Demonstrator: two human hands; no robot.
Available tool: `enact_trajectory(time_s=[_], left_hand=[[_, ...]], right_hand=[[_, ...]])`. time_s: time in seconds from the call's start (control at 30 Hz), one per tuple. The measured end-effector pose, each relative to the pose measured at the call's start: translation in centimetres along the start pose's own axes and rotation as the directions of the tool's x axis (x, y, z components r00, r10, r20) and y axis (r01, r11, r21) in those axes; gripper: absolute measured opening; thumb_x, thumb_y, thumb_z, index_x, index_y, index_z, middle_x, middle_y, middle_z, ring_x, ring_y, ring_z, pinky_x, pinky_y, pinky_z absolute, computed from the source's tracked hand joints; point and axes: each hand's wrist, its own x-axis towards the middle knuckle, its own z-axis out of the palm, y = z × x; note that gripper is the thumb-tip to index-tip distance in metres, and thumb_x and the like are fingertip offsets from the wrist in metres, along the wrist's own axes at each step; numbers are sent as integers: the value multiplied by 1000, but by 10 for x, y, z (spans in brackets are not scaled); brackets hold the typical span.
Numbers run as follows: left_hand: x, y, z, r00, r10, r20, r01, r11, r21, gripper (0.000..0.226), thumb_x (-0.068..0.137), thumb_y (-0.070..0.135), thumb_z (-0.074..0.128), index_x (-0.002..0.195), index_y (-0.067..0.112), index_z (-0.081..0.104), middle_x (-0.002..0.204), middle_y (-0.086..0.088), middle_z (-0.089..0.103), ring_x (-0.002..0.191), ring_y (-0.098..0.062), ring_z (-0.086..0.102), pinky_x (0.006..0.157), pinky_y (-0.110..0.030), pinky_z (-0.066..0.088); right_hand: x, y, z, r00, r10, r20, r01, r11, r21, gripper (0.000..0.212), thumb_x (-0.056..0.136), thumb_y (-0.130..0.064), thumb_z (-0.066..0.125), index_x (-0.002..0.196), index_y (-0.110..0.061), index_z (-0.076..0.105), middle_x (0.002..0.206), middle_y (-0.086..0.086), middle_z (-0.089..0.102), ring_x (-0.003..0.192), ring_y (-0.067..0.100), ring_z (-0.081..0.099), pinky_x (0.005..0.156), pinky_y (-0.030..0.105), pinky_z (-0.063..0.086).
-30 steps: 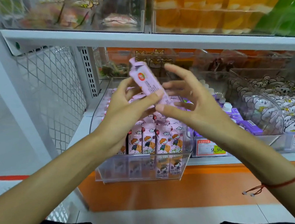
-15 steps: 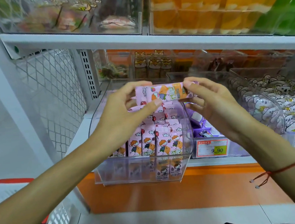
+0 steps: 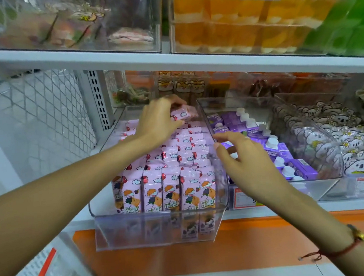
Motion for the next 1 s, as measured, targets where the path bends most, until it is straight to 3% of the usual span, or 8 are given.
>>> enact_trajectory(time_s=[0.13,0.27,0.33,0.4,0.53,0.63,0.83,1.0], left_hand=[[9,-10,5,975,114,192,-127,990,59,44,83,17,73,126,21,60,128,2,62,113,-17,61,94,-35,50],[32,-14,-7,929,96,356,-82,995,-54,49,88,19,67,134,18,48,130,-1,57,92,-7,63,77,-13,50],[41,-13,-4,932,28,362,36,985,-170,54,87,12,67,134,13,41,134,-11,53,101,-28,64,85,-39,56],[44,-12,6,955,-21,297,73,983,-167,50,86,9,67,130,11,43,129,-14,56,104,-34,62,87,-47,54],[45,-11,28,993,-9,121,-13,983,183,32,89,22,64,120,16,60,125,-9,58,108,-28,57,85,-37,51],[44,-9,41,955,-57,291,-40,948,315,26,98,28,50,117,17,65,119,-7,64,97,-24,59,81,-34,50],[43,-13,33,948,-55,314,-12,978,208,29,99,21,44,123,20,60,125,-5,63,106,-27,60,82,-33,49],[41,-8,33,903,-59,425,-42,973,226,30,94,36,55,114,17,69,101,1,69,101,-22,54,78,-27,38]], right_hand=[[-1,5,-2,999,-13,52,13,1000,-4,38,94,-41,47,128,-25,54,120,-6,55,88,11,59,82,39,51],[-6,10,-5,986,-51,158,61,996,-60,60,85,-57,41,139,-30,41,136,-9,45,103,14,59,89,41,49],[-8,11,-6,986,-68,155,80,994,-77,63,84,-62,37,140,-33,39,134,-12,45,104,13,59,87,40,49],[-9,13,-6,986,-79,149,92,992,-85,64,84,-64,35,140,-33,38,132,-13,46,103,14,59,85,40,49],[-9,15,-4,987,-79,140,90,993,-81,62,84,-62,36,139,-34,38,129,-14,47,100,13,59,84,41,50],[-8,15,-2,988,-74,133,85,994,-75,59,85,-60,38,138,-34,39,128,-14,47,99,13,59,83,42,51],[-8,17,-2,988,-75,139,86,994,-72,56,87,-59,40,138,-36,37,128,-15,47,99,13,60,83,42,52],[-8,17,-2,987,-64,144,79,992,-99,62,83,-65,34,138,-37,36,129,-15,47,98,12,60,81,40,51]])
